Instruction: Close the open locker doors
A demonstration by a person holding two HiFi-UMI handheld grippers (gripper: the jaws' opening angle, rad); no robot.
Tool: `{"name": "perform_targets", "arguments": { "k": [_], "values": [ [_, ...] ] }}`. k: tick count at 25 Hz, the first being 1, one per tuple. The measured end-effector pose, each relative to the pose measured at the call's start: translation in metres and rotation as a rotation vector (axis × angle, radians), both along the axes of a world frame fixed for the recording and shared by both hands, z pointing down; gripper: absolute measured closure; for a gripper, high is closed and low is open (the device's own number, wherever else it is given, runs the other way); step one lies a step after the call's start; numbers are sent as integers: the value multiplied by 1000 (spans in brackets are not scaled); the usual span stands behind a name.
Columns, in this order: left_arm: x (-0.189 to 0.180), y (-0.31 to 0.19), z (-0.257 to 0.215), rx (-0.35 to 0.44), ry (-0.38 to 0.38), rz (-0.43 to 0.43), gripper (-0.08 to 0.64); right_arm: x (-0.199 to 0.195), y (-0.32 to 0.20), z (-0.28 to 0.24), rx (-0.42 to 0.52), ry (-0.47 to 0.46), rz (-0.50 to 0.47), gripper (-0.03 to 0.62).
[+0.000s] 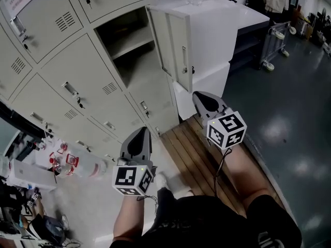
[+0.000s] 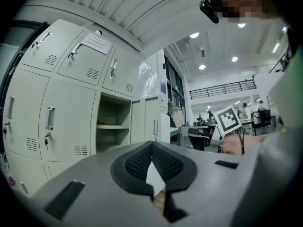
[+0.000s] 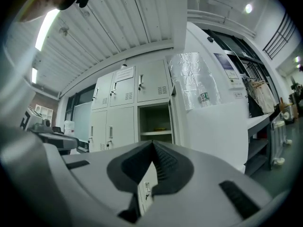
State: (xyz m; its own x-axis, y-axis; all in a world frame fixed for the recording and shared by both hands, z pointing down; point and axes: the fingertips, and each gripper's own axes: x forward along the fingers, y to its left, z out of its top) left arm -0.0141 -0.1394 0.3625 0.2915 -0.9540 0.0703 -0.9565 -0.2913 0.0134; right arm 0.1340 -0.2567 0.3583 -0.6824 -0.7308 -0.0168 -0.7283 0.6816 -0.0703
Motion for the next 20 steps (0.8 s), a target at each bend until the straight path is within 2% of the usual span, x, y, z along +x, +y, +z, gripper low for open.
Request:
{"name": "perform_targets", "arguments": {
  "k": [6,7,8,20],
  "values": [
    [-14,-27,2,2,0,26,555,-2,-38,0,-13,-25,53,591],
    [-17,-32,2,1,0,32,555,-3,-43,-1,-11,-26,61,575],
    [-20,-38,2,1,0,38,555,-4,-49,-2,-8,-25,69,529],
    [-61,-93,9,-18,10,105,555,-8,-128,-5,-20,-12,186,440]
  ]
}}
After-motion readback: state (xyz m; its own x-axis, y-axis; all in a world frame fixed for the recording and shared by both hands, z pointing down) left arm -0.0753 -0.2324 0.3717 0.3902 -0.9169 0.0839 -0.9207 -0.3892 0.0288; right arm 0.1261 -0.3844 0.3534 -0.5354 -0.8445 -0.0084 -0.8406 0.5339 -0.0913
